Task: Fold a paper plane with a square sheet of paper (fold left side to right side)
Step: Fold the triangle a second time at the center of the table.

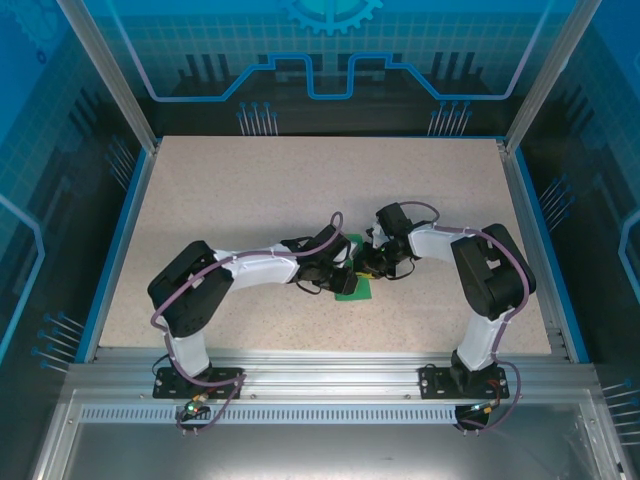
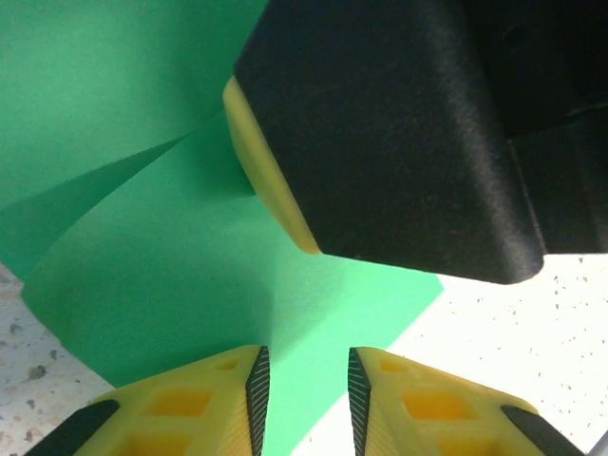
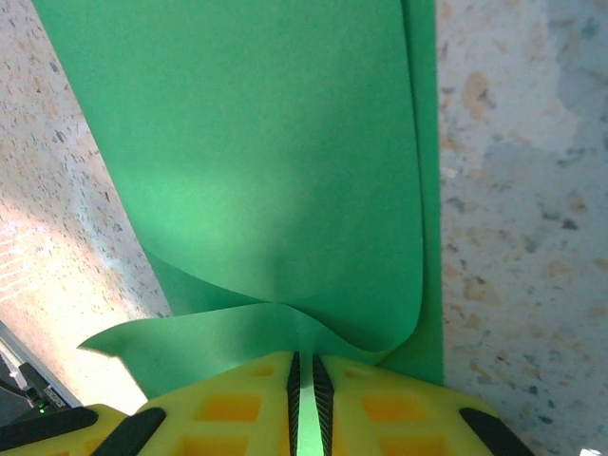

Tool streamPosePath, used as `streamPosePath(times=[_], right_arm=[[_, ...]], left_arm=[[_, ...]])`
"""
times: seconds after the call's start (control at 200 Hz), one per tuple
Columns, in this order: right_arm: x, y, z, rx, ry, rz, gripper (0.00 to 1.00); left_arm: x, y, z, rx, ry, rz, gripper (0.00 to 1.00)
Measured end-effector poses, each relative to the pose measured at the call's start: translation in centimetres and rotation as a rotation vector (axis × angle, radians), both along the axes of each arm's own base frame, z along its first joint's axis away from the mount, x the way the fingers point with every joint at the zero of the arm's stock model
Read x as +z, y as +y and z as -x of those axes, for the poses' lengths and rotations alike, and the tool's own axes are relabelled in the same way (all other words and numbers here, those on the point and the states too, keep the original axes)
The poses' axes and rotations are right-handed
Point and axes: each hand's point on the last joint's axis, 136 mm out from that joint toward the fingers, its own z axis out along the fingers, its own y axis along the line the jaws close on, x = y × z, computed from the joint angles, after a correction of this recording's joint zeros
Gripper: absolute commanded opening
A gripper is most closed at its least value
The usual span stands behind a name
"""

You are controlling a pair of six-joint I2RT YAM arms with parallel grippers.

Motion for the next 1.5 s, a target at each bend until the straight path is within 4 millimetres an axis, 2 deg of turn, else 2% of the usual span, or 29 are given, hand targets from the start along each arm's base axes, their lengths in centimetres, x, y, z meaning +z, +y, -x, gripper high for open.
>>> streamPosePath(times=[0.305, 0.58, 0.72, 0.885, 1.02, 1.135, 1.266, 1.501], right_arm=[[0.0, 0.0, 0.0, 0.006, -0.002, 0.001, 0.16], [0.3, -0.5, 0.2, 0.033, -0.034, -0.005, 0.07], [1.6, -1.3, 0.4, 0.054, -0.075, -0.017, 0.02], [3.2, -0.3, 0.7, 0.087, -0.109, -0.066, 0.02], [2.9, 0.9, 1.7, 0.119, -0.093, -0.080, 0.02], [1.8, 1.7, 2.2, 0.136, -0.065, -0.081, 0.02], [0.6, 2.0, 2.5, 0.143, -0.029, -0.068, 0.02], [0.1, 2.0, 2.2, 0.148, -0.005, -0.038, 0.03]], left_arm=[[-1.7, 0.7, 0.5, 0.005, 0.024, -0.038, 0.31], [-2.0, 0.7, 0.5, 0.005, 0.016, -0.030, 0.29], [-2.0, 0.8, 0.4, 0.007, 0.013, -0.030, 0.27], [-2.0, 0.8, 0.4, 0.008, 0.010, -0.032, 0.26], [-2.0, 0.8, 0.4, 0.009, 0.010, -0.033, 0.26], [-2.1, 0.9, 0.3, 0.011, 0.007, -0.035, 0.26], [-2.1, 0.9, 0.3, 0.012, 0.006, -0.037, 0.25], [-2.1, 1.0, 0.3, 0.015, 0.000, -0.043, 0.25]])
